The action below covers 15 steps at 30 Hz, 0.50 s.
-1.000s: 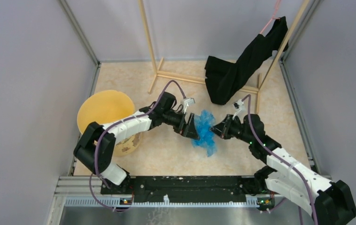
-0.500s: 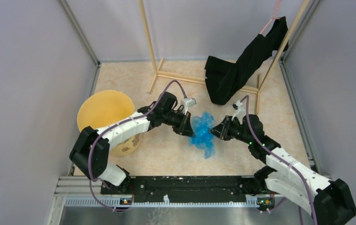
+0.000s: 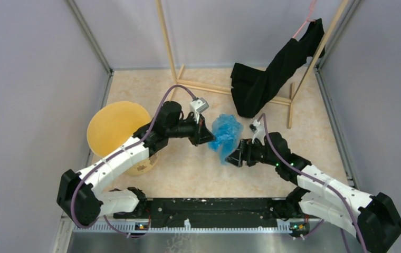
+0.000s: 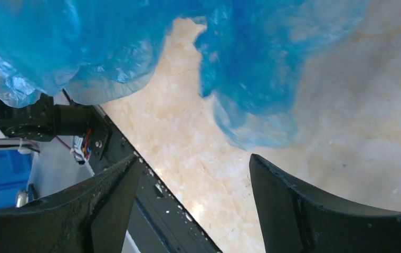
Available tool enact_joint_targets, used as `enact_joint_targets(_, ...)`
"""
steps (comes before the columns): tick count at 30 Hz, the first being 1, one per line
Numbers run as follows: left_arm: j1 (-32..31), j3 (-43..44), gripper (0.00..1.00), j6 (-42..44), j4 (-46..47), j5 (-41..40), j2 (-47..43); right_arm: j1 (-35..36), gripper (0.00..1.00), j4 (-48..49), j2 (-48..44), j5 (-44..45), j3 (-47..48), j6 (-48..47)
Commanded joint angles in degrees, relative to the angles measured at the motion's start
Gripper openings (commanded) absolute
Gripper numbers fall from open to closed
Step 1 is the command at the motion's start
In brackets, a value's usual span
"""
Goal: Put the trash bags into the trash bin
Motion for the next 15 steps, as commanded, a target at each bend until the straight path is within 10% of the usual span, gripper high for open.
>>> enact_joint_targets(1, -0.2, -0.5, 0.0, 0.59, 3.02, 2.82, -0.48, 1.79, 0.76, 14.18, 1.18, -0.15, -3.57, 5.15)
enact_joint_targets(12, -0.2, -4.43, 0.0, -1.34, 12.54, 10.54, -7.77, 1.8, 0.78, 20.94, 1.22, 15.68, -7.35, 7.65)
enact_joint_targets(15, -0.2, -4.73, 0.0, -2.22, 14.16, 13.64, -8.85, 1.83, 0.6, 32.96, 1.22, 13.93, -9.51, 8.01)
